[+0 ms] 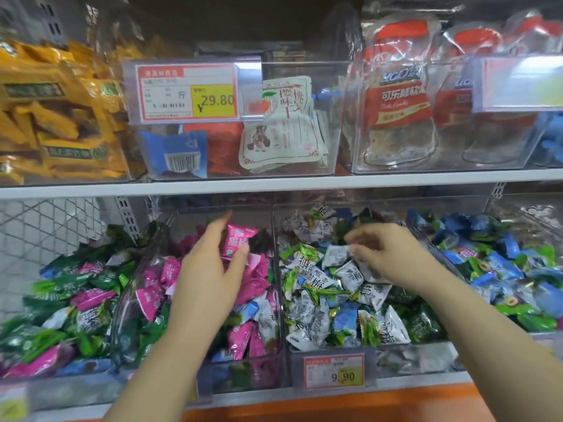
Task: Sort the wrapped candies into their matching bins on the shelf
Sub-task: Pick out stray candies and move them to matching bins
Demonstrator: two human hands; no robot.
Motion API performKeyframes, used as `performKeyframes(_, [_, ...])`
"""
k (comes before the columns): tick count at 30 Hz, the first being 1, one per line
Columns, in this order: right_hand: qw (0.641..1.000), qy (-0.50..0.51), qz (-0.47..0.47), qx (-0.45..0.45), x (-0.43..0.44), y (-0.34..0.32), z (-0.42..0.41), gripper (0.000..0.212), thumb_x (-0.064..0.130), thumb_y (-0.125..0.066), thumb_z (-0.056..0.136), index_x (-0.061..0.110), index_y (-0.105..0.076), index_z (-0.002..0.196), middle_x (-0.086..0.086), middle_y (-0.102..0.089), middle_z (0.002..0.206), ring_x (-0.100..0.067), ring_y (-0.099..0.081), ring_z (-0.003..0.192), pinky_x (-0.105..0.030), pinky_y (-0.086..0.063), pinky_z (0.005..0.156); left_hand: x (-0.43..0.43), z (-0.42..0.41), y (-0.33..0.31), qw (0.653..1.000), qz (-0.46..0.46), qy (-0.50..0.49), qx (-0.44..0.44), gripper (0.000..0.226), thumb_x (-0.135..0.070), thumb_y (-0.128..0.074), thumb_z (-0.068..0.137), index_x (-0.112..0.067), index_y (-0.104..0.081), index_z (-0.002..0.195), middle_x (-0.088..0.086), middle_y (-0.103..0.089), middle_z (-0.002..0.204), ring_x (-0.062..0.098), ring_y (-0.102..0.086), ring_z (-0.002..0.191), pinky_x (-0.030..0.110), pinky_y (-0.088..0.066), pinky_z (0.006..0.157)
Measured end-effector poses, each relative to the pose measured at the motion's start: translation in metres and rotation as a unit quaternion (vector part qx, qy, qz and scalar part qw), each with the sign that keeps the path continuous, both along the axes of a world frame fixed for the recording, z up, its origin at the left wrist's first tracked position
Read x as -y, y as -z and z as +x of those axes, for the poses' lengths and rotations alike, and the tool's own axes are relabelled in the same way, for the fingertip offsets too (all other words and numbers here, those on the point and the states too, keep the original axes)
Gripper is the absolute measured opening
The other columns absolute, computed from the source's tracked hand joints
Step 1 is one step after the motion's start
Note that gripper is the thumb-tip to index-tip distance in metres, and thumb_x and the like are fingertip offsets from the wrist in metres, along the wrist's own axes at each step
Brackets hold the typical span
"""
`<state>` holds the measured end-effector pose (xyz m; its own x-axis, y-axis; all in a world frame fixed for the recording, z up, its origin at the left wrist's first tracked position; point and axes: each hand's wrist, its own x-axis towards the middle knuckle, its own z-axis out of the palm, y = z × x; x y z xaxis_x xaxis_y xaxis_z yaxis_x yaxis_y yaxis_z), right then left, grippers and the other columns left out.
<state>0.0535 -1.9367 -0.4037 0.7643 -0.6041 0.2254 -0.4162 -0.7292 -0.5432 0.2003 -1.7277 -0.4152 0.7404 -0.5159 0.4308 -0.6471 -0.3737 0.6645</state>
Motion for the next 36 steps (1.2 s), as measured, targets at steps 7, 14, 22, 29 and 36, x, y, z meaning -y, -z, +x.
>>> performKeyframes(7, [0.981, 0.041, -0.113, -0.154, 0.014, 0.008, 0.002, 0.030, 0.034, -0.056, 0.092, 0.033, -0.060, 0.121, 0.005, -0.067, 0.108, -0.021, -0.060, 0.100, -0.042, -0.045, 0.095, -0.004, 0.021, 0.008, 0.989, 0.100, -0.097, 0.059, 0.047, -0.040, -0.049, 0.093, -0.022, -0.045, 0.137, 0.006, -0.067, 0.103, 0.031, -0.058, 0.104, 0.049, -0.034, 0.105])
performKeyframes(14, [0.985, -0.017, -0.048, -0.163, 0.020, -0.008, 0.010, 0.030, 0.025, -0.055, 0.092, 0.023, -0.062, 0.122, 0.006, -0.064, 0.086, -0.011, -0.056, 0.071, -0.028, -0.046, 0.069, 0.000, 0.027, 0.013, 0.984, 0.148, -0.082, 0.056, 0.042, -0.045, -0.046, 0.093, -0.031, -0.054, 0.131, 0.004, -0.052, 0.132, 0.029, -0.045, 0.123, 0.052, -0.026, 0.110])
performKeyframes(22, [0.989, -0.118, 0.068, -0.064, -0.009, -0.012, 0.023, 0.009, 0.022, -0.062, 0.090, 0.021, -0.071, 0.091, 0.016, -0.066, 0.069, 0.006, -0.060, 0.059, -0.011, -0.046, 0.060, 0.012, 0.005, 0.009, 0.992, 0.063, 0.048, 0.099, 0.033, -0.035, -0.051, 0.093, -0.031, -0.059, 0.125, -0.009, -0.053, 0.126, 0.016, -0.044, 0.123, 0.051, -0.019, 0.115])
performKeyframes(29, [0.996, -0.083, -0.018, -0.021, -0.007, -0.023, 0.016, 0.018, 0.024, -0.061, 0.090, 0.024, -0.070, 0.106, 0.014, -0.069, 0.099, -0.002, -0.064, 0.087, -0.015, -0.046, 0.082, 0.023, -0.020, 0.011, 0.960, 0.153, 0.189, 0.137, 0.043, -0.050, -0.034, 0.097, -0.048, -0.034, 0.139, -0.027, -0.025, 0.146, -0.002, -0.011, 0.139, 0.038, 0.007, 0.118])
performKeyframes(36, [0.980, -0.036, -0.049, -0.188, 0.029, -0.006, 0.000, 0.032, 0.027, -0.063, 0.089, 0.017, -0.064, 0.119, 0.001, -0.067, 0.118, -0.011, -0.061, 0.099, -0.022, -0.045, 0.090, 0.034, -0.026, 0.016, 0.947, 0.212, 0.207, 0.122, 0.041, -0.047, -0.037, 0.098, -0.047, -0.037, 0.139, -0.022, -0.021, 0.152, 0.001, -0.007, 0.141, 0.039, 0.005, 0.118])
